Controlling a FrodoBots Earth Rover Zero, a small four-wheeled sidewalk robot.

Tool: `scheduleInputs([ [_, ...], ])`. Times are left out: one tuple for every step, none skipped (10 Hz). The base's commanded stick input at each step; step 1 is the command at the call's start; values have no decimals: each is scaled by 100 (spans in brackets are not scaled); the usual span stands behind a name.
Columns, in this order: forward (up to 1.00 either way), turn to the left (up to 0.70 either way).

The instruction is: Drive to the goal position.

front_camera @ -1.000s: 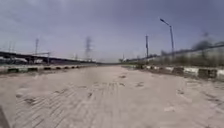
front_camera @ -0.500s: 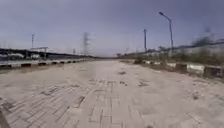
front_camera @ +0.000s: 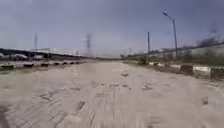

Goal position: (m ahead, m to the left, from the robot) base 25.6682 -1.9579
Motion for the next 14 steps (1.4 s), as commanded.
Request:
scheduleInputs([
  [100, 20],
  [100, 12],
  [100, 0],
  [100, 0],
  [100, 0],
  [100, 0],
  [100, 0],
  [100, 0],
  [100, 0],
  [100, 0],
  [100, 0],
  [100, 0],
  [100, 6],
  [100, 14],
])
